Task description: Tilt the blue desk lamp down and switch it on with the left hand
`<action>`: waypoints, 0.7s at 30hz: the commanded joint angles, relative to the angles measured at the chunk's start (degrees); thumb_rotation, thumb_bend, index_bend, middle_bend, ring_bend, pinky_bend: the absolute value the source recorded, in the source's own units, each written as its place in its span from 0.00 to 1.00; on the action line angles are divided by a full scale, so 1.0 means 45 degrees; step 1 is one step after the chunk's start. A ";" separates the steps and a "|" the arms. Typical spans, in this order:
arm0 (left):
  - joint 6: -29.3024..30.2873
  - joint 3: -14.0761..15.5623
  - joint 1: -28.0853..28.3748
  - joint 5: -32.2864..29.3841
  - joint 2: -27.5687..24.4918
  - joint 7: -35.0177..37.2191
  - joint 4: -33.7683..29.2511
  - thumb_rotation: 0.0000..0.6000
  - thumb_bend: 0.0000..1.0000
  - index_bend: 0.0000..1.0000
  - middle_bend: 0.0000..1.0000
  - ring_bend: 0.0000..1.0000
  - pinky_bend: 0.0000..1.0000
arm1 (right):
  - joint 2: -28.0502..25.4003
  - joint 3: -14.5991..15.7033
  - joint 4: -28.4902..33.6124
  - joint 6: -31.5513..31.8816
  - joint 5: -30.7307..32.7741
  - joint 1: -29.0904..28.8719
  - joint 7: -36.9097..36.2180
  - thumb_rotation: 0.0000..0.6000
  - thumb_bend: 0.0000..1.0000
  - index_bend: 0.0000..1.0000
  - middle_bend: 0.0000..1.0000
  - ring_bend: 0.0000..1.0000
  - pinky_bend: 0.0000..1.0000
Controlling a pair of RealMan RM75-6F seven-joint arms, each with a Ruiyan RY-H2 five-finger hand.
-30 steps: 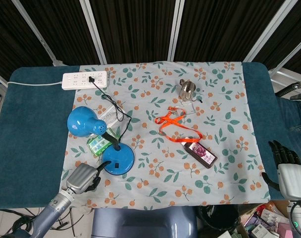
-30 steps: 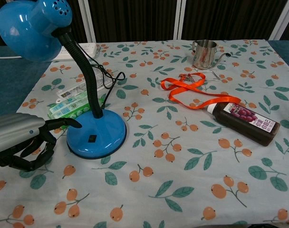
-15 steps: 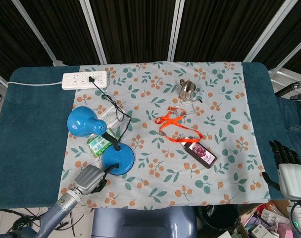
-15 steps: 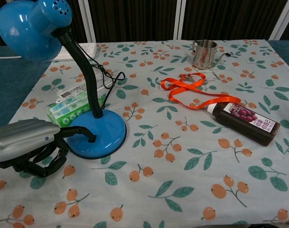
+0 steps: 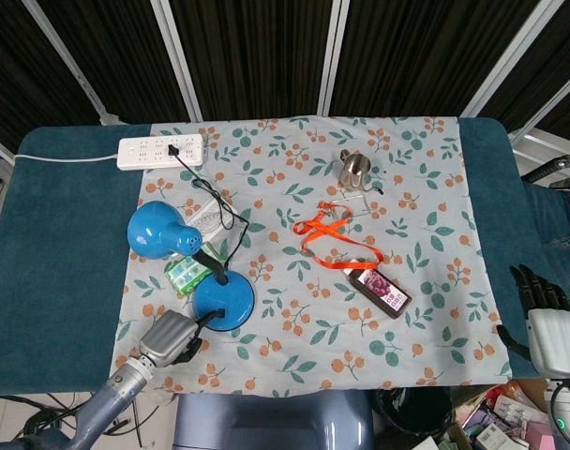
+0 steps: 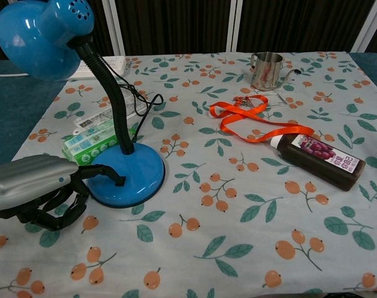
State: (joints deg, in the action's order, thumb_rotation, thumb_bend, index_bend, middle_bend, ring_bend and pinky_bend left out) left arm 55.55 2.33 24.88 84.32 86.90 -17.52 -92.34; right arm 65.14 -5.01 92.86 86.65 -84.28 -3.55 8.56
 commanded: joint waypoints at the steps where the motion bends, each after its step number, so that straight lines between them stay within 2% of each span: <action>1: -0.0031 0.0026 0.0026 -0.0021 0.0020 0.0011 0.0021 1.00 0.57 0.17 0.67 0.75 0.77 | -0.0001 -0.0003 0.0005 0.0007 0.0004 0.0003 0.0007 1.00 0.16 0.00 0.05 0.12 0.16; 10: -0.0151 0.0089 0.0126 -0.0164 0.0056 -0.0065 0.0087 1.00 0.56 0.18 0.67 0.75 0.77 | -0.0006 -0.0014 0.0008 0.0001 0.0027 0.0004 -0.0004 1.00 0.16 0.00 0.05 0.12 0.16; 21: -0.0582 0.0628 0.0282 -0.0026 -0.0282 -0.0354 -0.0167 1.00 0.54 0.21 0.66 0.75 0.77 | 0.0015 -0.0035 0.0000 0.0057 -0.0013 0.0001 -0.0019 1.00 0.16 0.00 0.05 0.12 0.16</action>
State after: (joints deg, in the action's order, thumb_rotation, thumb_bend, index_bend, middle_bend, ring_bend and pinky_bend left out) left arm 53.04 5.05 26.13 84.28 85.71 -19.01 -93.05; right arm 65.21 -5.17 92.86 86.91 -84.34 -3.55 8.48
